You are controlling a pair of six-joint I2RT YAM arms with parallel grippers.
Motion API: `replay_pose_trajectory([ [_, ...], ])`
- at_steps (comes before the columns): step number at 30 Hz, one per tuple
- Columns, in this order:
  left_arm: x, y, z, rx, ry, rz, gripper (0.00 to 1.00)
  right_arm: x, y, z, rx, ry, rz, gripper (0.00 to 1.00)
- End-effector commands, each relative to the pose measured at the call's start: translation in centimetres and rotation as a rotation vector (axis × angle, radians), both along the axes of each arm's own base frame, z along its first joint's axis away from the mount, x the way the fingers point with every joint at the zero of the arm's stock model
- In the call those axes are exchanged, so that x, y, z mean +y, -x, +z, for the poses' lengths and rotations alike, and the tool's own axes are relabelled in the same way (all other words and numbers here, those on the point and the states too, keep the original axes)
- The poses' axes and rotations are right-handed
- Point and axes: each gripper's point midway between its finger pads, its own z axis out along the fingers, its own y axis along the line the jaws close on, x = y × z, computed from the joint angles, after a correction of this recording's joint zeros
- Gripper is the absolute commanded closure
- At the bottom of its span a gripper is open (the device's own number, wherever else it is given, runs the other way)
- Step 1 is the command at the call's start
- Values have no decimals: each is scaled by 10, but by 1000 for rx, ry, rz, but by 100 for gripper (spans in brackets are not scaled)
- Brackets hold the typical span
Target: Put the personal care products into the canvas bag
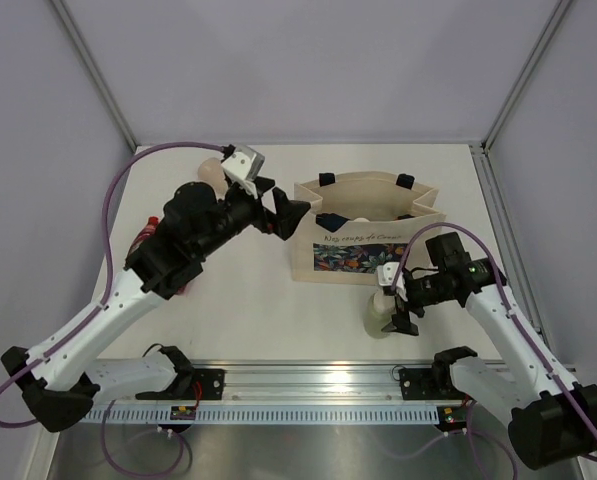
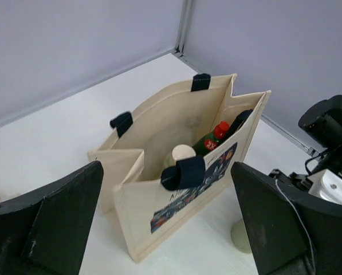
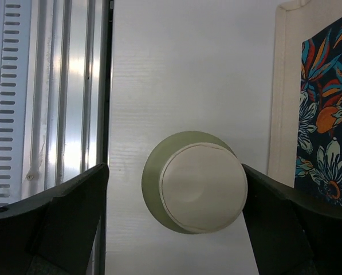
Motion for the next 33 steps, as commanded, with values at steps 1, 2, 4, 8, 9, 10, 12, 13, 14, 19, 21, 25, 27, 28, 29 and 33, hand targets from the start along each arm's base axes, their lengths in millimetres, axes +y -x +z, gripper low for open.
replay_pose_trajectory([
  [1,21,-2,-26,59,9,105,1,-6,-11,-27,97,104,-141,1],
  [2,28,3,-21,52,28,114,1,-3,-15,-27,74,105,-138,1],
  [4,34,4,-31,67,26,140,1,-4,-21,-26,55,117,-174,1],
  [8,40,7,-34,76,44,158,1,-7,-30,-21,2,126,-211,0],
  [9,40,7,-35,79,48,158,1,-8,-29,-21,-2,130,-211,1],
  [10,40,7,-36,80,49,158,1,-9,-27,-18,-22,127,-205,0],
  [12,40,7,-38,85,48,159,1,-11,-21,-16,-24,123,-203,0],
  [13,40,8,-39,85,48,159,1,-10,-18,-11,-44,107,-205,0],
  [14,40,8,-39,85,48,157,1,-11,-16,-12,-41,104,-211,0],
  [19,36,6,-46,95,42,149,1,-17,-24,-20,-33,127,-297,1],
  [21,35,6,-46,98,45,148,1,-14,-25,-21,-10,128,-288,1],
  [25,34,6,-49,105,43,144,1,-5,-29,-28,63,117,-263,0],
  [27,36,6,-49,107,46,150,1,-2,-32,-31,74,112,-255,1],
  [28,36,7,-51,110,45,150,1,0,-32,-32,77,106,-244,3],
  [29,38,8,-50,109,51,155,1,0,-33,-32,79,105,-245,5],
  [33,43,9,-54,114,59,174,1,2,-28,-32,87,93,-215,28],
])
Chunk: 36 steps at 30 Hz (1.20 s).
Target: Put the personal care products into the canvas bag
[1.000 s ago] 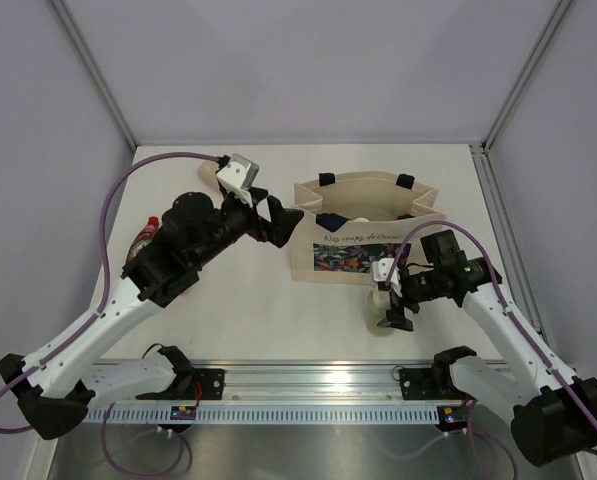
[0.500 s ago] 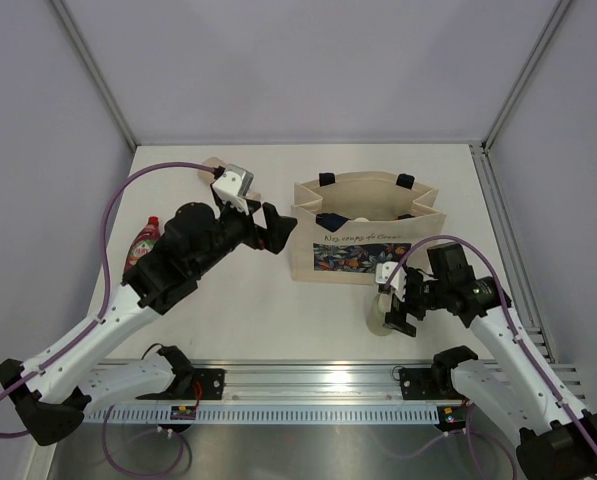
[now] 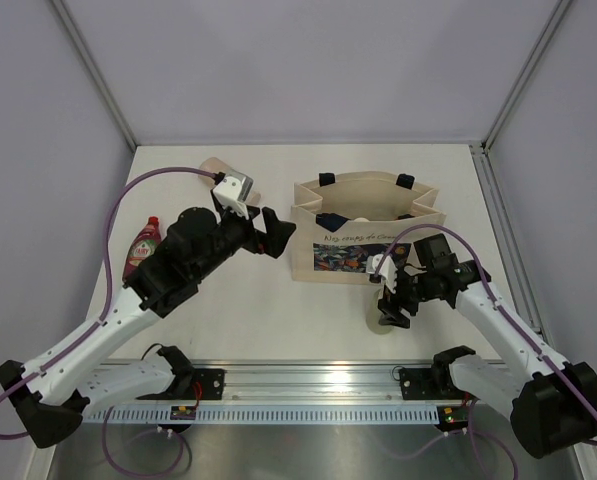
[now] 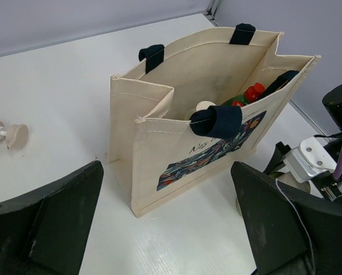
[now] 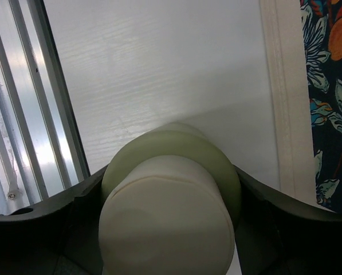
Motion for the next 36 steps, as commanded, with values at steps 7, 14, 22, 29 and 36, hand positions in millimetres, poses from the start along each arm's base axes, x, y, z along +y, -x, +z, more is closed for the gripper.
replay_pose_trajectory([
  [7,7,-2,11,-28,57,39,1,24,-1,32,-40,-148,44,92],
  [14,11,-2,8,-14,36,54,1,49,-11,105,-61,-351,-30,100],
  [22,16,-3,8,-6,28,82,1,77,-35,237,-61,-610,-105,100],
  [29,22,-3,7,1,21,107,1,87,-92,352,-288,-721,-152,100],
  [36,30,0,4,3,21,133,1,70,-178,340,-315,-650,-303,100],
])
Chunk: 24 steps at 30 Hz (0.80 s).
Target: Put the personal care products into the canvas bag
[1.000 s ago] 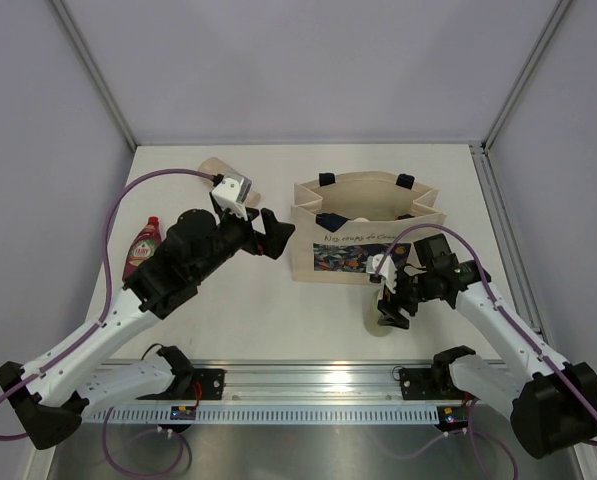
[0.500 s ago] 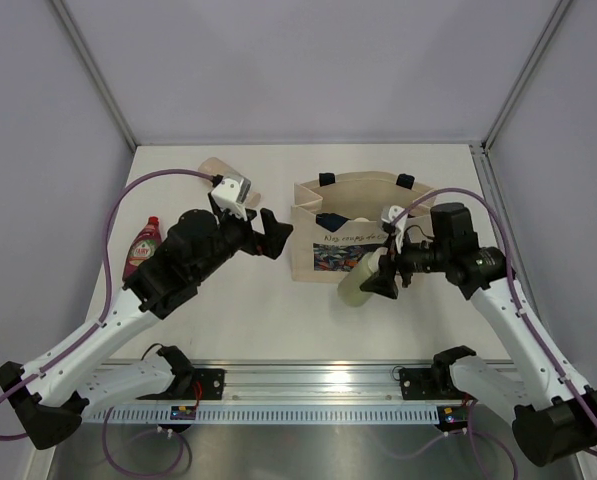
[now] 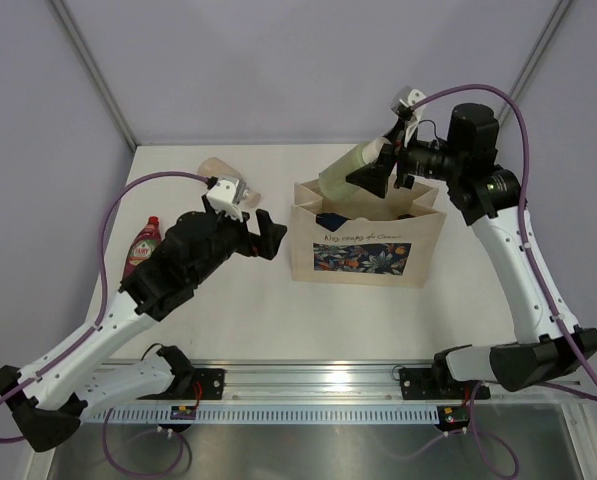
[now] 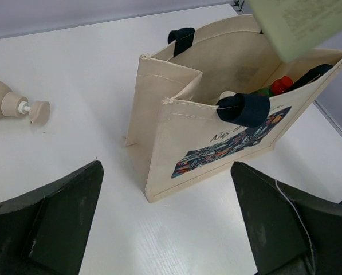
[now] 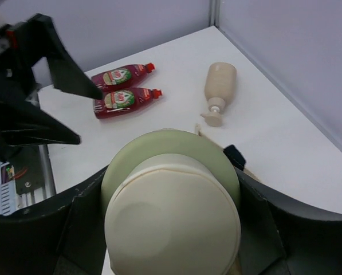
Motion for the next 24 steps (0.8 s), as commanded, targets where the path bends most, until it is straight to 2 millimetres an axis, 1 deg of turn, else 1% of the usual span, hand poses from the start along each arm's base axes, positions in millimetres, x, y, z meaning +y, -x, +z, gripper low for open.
replay_pose_trajectory([
  [1,13,0,21,-48,59,53,1,-17,-37,8,-46,-6,-95,100],
  [3,16,1,18,-49,61,64,1,-21,-45,-6,-34,26,-111,100],
  [4,16,1,15,-47,60,67,1,-22,-46,-18,-6,41,-114,100],
  [7,19,0,11,-43,54,78,1,-21,-45,-40,41,69,-104,100],
  [8,19,-1,9,-38,49,78,1,-14,-42,-50,59,87,-83,100],
  [9,18,-2,8,-36,46,76,1,-11,-42,-66,59,132,-81,100],
  [10,19,-4,7,-34,44,81,1,-6,-40,-77,66,152,-70,100],
  [11,18,-5,6,-33,39,80,1,4,-37,-87,73,173,-56,100],
  [12,16,-7,4,-27,33,80,1,9,-37,-101,91,196,-53,100],
  [13,16,-9,4,-24,34,86,1,14,-39,-107,83,201,-56,100],
  [15,16,-13,3,-13,36,99,1,26,-49,-121,110,192,-102,100],
  [16,15,-13,3,-5,50,102,1,29,-53,-123,117,181,-121,100],
  [17,13,-14,1,1,62,105,1,33,-59,-132,167,161,-161,100],
  [18,13,-15,1,4,73,108,1,39,-61,-141,195,149,-188,100],
  [19,12,-15,-1,14,93,111,1,44,-70,-135,179,107,-228,100],
  [20,11,-16,-1,14,109,113,1,42,-83,-145,229,91,-333,100],
  [21,11,-16,-8,26,110,117,1,49,-88,-146,256,59,-395,100],
  [22,11,-16,-9,33,131,124,1,49,-95,-149,283,43,-455,100],
  [23,11,-16,-9,33,142,127,1,52,-101,-162,341,26,-492,100],
  [24,12,-17,-13,42,143,134,1,57,-101,-168,363,17,-481,100],
])
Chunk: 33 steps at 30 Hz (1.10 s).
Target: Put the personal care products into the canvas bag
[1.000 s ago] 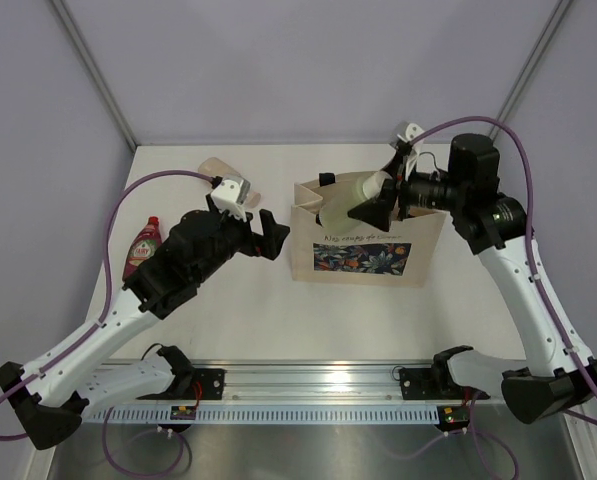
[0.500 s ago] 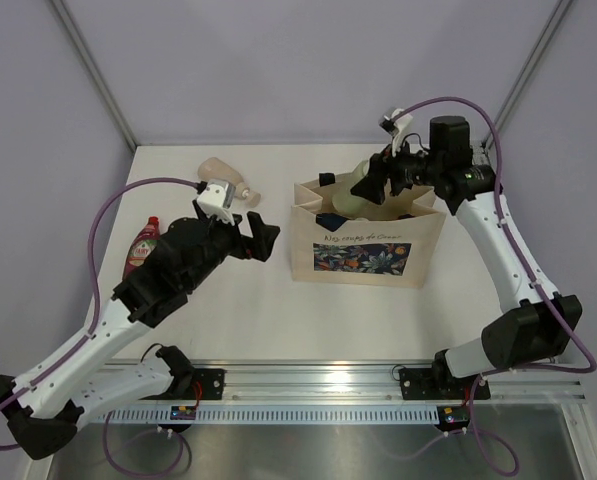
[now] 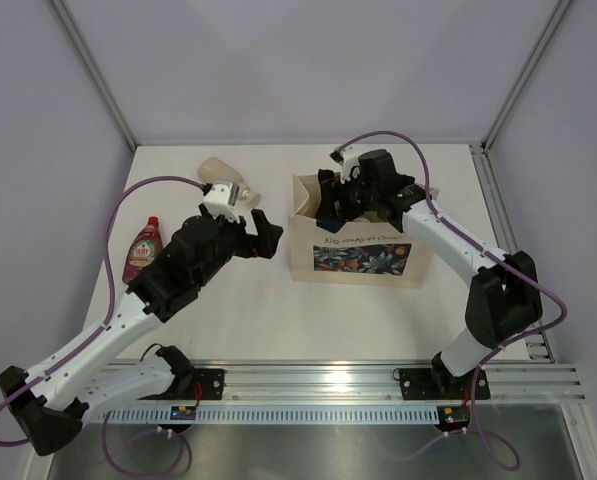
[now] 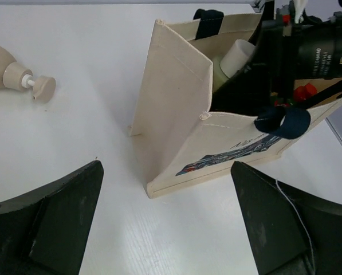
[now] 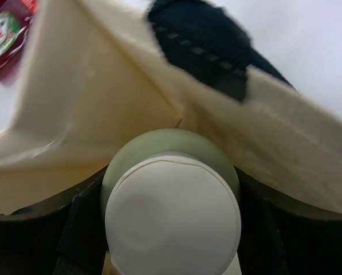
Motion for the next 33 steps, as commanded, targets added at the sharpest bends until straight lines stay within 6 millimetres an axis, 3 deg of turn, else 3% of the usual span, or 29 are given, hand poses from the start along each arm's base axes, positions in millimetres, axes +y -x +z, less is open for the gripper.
replay_pose_trajectory([
  [1,1,-7,12,-27,106,47,1,24,-46,49,-136,-212,-188,100],
  [6,14,-19,4,-2,141,119,1,47,-45,23,-124,-223,-105,100],
  [8,21,-27,-4,37,174,175,1,51,-43,12,-135,-191,-70,93],
  [11,42,-47,-16,119,265,318,1,55,-34,-4,-170,-124,15,65],
  [12,54,-59,-27,156,280,384,1,54,-28,-9,-161,-108,47,41],
  [13,55,-65,-28,197,347,419,1,55,-17,-16,-172,-69,145,28],
  [14,57,-72,-32,226,371,443,1,56,-12,-15,-186,-51,202,19],
  [15,63,-87,-48,288,396,499,1,52,0,-25,-143,-8,251,7],
  [16,66,-91,-59,339,393,531,1,52,6,-21,-161,-1,305,2],
  [17,73,-105,-51,347,422,572,1,52,8,-16,-176,1,335,1],
  [19,77,-120,-83,466,413,664,1,44,14,-7,-193,17,372,1],
  [20,80,-131,-77,472,436,698,1,43,15,1,-222,15,395,1],
  [22,90,-151,-100,528,453,778,1,31,17,11,-231,26,403,1],
  [24,100,-170,-105,523,506,813,1,23,22,18,-226,40,431,0],
  [26,105,-189,-127,553,515,838,1,12,25,31,-253,48,445,0],
  [27,114,-203,-122,541,534,862,1,5,30,32,-240,54,446,0],
  [28,117,-213,-146,583,507,884,1,-3,33,41,-267,48,460,1],
  [30,127,-230,-156,593,490,910,1,-15,41,40,-252,61,455,1],
  [31,128,-247,-145,560,502,903,1,-23,45,50,-287,61,458,0],
  [32,130,-257,-164,580,479,920,1,-28,50,45,-273,66,458,1],
  [33,132,-269,-161,550,479,916,1,-33,53,45,-275,68,449,0],
])
